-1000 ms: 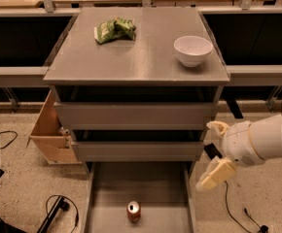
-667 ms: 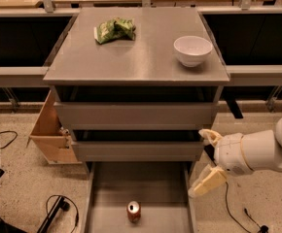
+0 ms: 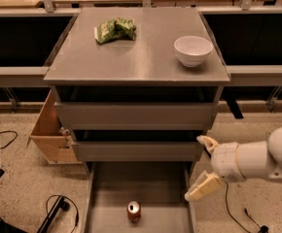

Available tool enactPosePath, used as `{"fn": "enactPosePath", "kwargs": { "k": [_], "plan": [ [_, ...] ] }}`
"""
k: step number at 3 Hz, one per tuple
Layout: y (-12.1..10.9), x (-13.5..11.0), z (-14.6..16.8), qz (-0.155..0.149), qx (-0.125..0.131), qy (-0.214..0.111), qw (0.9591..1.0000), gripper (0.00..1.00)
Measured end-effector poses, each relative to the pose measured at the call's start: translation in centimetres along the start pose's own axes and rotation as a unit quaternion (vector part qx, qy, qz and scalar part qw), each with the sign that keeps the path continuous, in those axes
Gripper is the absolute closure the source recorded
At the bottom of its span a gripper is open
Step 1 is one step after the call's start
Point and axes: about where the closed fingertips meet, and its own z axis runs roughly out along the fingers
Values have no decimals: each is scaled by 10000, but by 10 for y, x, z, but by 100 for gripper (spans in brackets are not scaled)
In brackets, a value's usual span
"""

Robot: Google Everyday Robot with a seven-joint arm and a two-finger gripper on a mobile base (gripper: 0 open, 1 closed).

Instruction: Pick coke can from bottom drawer and place on counter

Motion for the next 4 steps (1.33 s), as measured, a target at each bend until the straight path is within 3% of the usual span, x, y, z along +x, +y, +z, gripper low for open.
{"fn": "enactPosePath", "kwargs": {
  "k": [1, 2, 3, 4],
  "plan": [
    [-4, 52, 48, -81, 181, -345, 9992, 0],
    [-12, 88, 91, -255, 270, -653, 9972, 0],
    [-15, 113, 126, -303, 202, -898, 9953, 0],
    [-15, 113, 126, -304, 202, -898, 9953, 0]
  ]
}}
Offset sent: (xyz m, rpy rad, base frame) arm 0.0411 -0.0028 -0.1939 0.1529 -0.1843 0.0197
